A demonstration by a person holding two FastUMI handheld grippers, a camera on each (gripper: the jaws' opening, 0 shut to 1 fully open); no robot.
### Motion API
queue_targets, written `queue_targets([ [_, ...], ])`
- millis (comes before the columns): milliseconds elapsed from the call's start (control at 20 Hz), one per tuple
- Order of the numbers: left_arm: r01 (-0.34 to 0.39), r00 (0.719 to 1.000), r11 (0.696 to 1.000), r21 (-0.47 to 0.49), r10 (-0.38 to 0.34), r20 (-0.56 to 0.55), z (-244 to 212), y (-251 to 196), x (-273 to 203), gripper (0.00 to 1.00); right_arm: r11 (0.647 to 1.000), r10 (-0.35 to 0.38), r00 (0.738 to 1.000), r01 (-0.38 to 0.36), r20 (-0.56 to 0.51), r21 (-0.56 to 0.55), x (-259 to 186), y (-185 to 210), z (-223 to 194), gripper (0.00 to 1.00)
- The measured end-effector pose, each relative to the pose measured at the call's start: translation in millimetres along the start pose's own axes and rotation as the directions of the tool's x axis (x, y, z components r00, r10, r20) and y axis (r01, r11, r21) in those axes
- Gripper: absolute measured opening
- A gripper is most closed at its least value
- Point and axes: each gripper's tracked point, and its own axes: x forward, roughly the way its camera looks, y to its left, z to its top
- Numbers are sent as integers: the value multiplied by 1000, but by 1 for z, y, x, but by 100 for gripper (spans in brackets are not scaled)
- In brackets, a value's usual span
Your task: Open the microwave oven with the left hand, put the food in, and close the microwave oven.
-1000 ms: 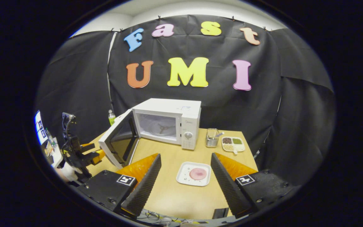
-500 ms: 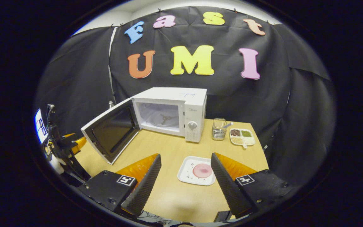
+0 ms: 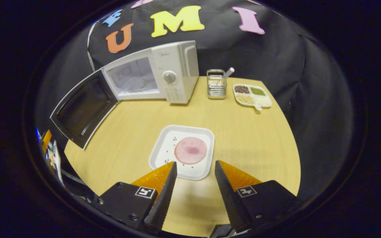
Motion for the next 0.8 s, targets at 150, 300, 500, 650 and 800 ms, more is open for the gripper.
queue_targets([
  [150,-15,1000,1000,-9,14,-12,12,-21,-7,95,999,25,996,-22,-91,29,32,-16,-13,72],
  [300,-38,999,999,-17,38,-10,28,-38,-12,95,996,77,986,-70,-146,49,51,-15,-16,62],
  [500,-93,995,995,-32,92,-24,37,-49,-21,95,993,112,972,-100,-205,67,60,-16,-21,28],
  [650,-111,993,993,-47,109,-43,34,-57,-28,95,992,118,966,-107,-231,61,61,-19,-22,28],
  [800,-100,994,994,-42,98,-46,32,-60,-30,95,989,115,964,-89,-240,116,65,-22,-21,10],
])
